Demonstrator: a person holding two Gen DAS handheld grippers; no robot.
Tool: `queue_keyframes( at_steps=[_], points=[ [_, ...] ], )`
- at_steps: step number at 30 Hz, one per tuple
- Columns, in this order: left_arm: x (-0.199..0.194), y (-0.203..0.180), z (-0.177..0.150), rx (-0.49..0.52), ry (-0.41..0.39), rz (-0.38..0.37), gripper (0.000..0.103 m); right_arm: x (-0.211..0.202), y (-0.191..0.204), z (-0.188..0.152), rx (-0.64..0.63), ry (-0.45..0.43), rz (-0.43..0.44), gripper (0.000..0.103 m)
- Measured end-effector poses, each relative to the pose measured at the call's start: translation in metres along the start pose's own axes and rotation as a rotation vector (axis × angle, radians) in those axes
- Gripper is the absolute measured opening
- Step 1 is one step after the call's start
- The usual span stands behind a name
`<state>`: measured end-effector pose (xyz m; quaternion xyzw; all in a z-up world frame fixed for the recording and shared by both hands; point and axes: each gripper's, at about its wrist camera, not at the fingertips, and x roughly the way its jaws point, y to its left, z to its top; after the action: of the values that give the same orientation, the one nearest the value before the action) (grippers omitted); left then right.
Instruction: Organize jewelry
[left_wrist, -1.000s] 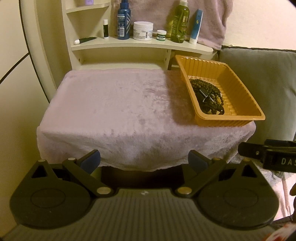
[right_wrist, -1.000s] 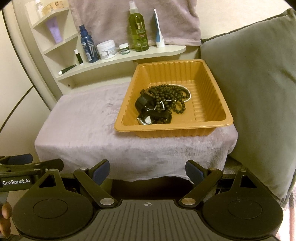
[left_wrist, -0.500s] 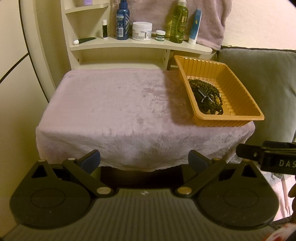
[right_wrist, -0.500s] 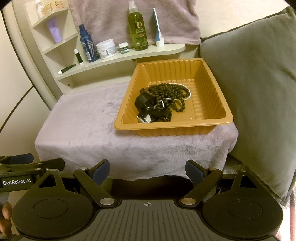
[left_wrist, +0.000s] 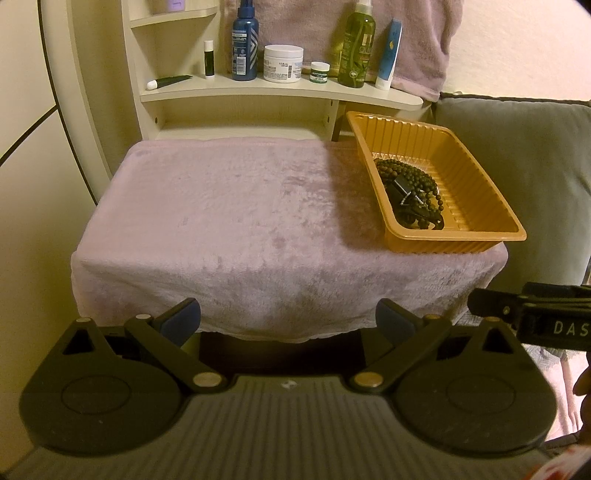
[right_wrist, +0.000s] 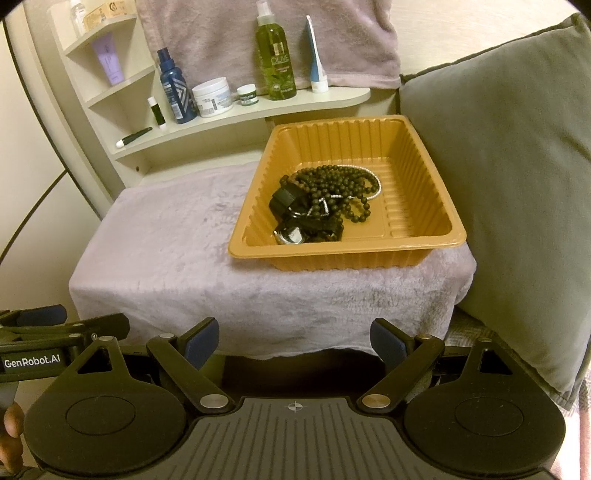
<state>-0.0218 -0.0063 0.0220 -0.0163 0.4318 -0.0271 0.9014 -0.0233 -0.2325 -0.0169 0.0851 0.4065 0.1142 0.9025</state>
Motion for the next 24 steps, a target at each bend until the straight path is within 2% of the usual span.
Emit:
queue_keyframes(
  at_steps=[24],
  points=[
    [-0.0001,-0.0006,0.0000,0.005,-0.003,-0.004,0.101,-0.0003,0.0000,0.0005,0.001,0.001,0.000,0.088]
  ],
)
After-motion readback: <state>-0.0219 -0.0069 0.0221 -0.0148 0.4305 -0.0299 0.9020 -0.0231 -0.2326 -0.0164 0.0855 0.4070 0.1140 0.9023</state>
